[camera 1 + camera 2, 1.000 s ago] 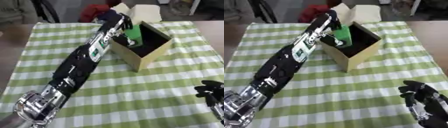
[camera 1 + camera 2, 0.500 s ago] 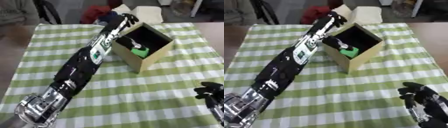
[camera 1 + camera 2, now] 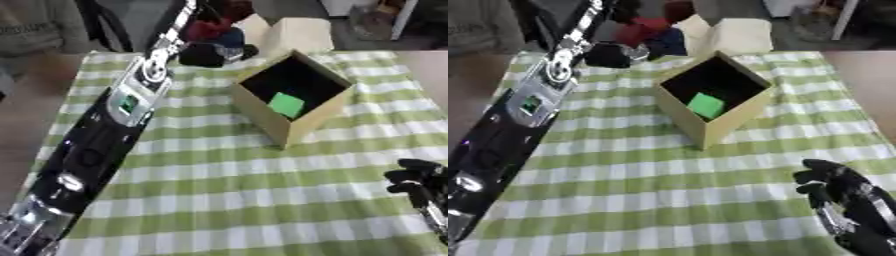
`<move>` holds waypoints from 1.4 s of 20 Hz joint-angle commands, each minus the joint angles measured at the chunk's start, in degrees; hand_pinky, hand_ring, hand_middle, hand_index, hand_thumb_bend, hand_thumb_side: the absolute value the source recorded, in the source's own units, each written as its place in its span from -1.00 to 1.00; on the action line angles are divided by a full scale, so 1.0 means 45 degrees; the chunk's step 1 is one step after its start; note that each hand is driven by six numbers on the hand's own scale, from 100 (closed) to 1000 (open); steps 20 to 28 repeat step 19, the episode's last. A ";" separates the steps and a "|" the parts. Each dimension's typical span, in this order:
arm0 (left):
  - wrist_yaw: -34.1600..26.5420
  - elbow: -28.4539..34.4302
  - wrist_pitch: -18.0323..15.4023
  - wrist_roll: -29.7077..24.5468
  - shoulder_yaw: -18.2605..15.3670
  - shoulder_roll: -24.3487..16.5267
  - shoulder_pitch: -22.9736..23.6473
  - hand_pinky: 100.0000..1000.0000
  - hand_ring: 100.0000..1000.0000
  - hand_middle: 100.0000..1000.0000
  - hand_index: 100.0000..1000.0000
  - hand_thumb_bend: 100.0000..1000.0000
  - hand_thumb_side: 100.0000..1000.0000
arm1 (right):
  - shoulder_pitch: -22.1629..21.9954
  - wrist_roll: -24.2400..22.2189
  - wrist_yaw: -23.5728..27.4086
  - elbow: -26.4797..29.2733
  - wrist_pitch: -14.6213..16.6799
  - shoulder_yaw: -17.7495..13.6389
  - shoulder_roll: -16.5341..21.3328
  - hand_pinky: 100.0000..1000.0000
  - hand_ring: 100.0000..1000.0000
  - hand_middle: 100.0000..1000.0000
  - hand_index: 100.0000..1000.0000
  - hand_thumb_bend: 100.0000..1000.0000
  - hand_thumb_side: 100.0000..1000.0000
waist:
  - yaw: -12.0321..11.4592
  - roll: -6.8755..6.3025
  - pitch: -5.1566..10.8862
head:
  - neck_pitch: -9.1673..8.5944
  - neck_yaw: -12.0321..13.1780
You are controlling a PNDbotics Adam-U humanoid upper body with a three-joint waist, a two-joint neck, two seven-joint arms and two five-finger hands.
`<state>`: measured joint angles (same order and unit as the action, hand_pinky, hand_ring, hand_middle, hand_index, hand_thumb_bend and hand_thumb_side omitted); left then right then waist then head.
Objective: Pick up objects on the table and place them in the box.
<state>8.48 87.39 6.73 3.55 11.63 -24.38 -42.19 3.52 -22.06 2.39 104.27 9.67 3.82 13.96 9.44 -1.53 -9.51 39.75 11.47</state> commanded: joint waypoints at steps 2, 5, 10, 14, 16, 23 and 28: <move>-0.1341 0.1866 0.0365 0.0256 -0.0566 -0.0560 0.0942 0.54 0.19 0.08 0.38 0.37 -0.54 | 0.0047 0.0149 -0.0038 0.0146 0.0015 -0.0156 0.0240 0.34 0.52 0.14 0.64 -1.00 -0.28 | -0.0092 0.0059 0.0218 | 0.0066 -0.0061; -0.1801 0.2568 0.0414 0.0350 -0.0886 -0.0342 0.1904 0.56 0.20 0.08 0.38 0.34 -0.51 | 0.0038 0.0177 -0.0048 0.0152 0.0016 -0.0180 0.0233 0.34 0.52 0.14 0.64 -1.00 -0.28 | -0.0163 0.0065 0.0218 | 0.0120 -0.0091; -0.2336 0.3123 0.0357 0.0504 -0.1271 0.0108 0.3001 0.57 0.20 0.08 0.38 0.30 -0.48 | 0.0041 0.0222 -0.0047 0.0172 0.0015 -0.0219 0.0217 0.34 0.52 0.14 0.64 -1.00 -0.28 | -0.0220 0.0083 0.0185 | 0.0141 -0.0139; -0.2569 0.3383 0.0275 0.0605 -0.1453 0.0223 0.3557 0.57 0.20 0.08 0.38 0.28 -0.47 | 0.0010 0.0241 -0.0066 0.0159 0.0003 -0.0235 0.0210 0.34 0.52 0.15 0.64 -1.00 -0.28 | -0.0289 0.0074 0.0211 | 0.0214 -0.0153; -0.2653 0.3477 0.0232 0.0649 -0.1535 0.0277 0.3753 0.57 0.21 0.08 0.38 0.28 -0.46 | 0.0004 0.0260 -0.0059 0.0156 -0.0001 -0.0255 0.0208 0.34 0.52 0.14 0.64 -1.00 -0.29 | -0.0318 0.0072 0.0230 | 0.0220 -0.0167; -0.2728 0.3520 0.0207 0.0737 -0.1660 0.0353 0.4014 0.57 0.20 0.08 0.37 0.28 -0.45 | -0.0005 0.0253 -0.0048 0.0162 0.0003 -0.0249 0.0213 0.34 0.52 0.15 0.64 -1.00 -0.28 | -0.0361 0.0085 0.0242 | 0.0208 -0.0184; -0.2728 0.3520 0.0207 0.0737 -0.1660 0.0353 0.4014 0.57 0.20 0.08 0.37 0.28 -0.45 | -0.0005 0.0253 -0.0048 0.0162 0.0003 -0.0249 0.0213 0.34 0.52 0.15 0.64 -1.00 -0.28 | -0.0361 0.0085 0.0242 | 0.0208 -0.0184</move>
